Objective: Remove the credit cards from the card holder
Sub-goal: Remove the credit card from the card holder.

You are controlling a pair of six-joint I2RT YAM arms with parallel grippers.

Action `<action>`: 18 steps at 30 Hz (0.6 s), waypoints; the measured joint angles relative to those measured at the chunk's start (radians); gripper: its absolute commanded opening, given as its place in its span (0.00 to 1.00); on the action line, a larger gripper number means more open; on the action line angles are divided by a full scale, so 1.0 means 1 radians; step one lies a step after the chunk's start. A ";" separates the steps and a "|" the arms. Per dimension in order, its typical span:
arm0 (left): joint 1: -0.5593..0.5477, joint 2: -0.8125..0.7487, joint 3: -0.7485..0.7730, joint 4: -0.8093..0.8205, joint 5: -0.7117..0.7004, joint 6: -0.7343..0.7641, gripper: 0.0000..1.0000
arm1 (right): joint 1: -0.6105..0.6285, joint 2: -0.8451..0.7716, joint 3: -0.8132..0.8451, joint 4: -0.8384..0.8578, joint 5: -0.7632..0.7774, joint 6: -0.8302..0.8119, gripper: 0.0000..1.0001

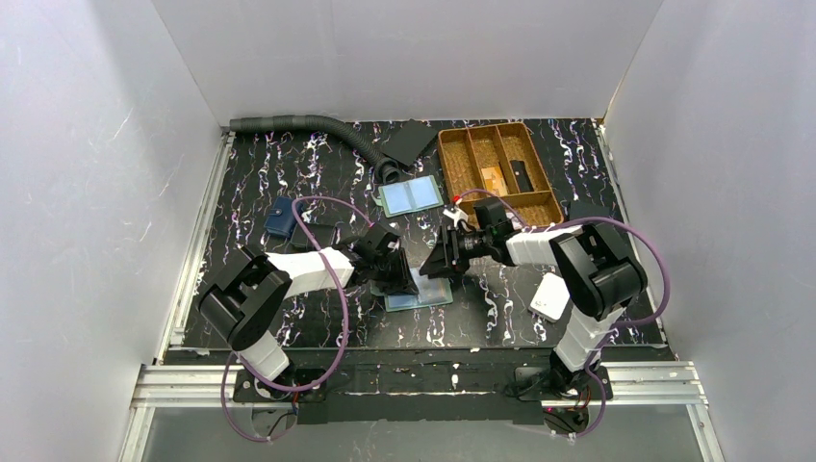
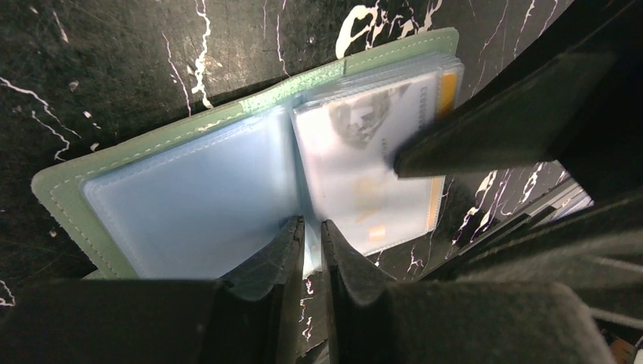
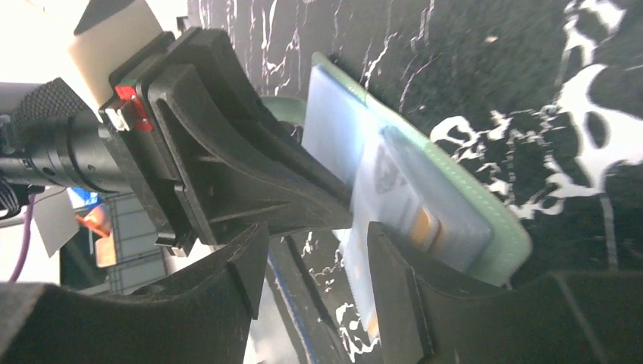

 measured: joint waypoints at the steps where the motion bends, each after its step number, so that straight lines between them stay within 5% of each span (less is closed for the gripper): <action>1: 0.001 0.000 -0.004 0.007 0.003 -0.002 0.15 | 0.005 0.004 -0.002 0.005 -0.012 0.009 0.59; 18: 0.018 -0.016 -0.055 0.071 0.014 -0.027 0.08 | -0.006 -0.077 0.003 -0.035 -0.020 -0.077 0.59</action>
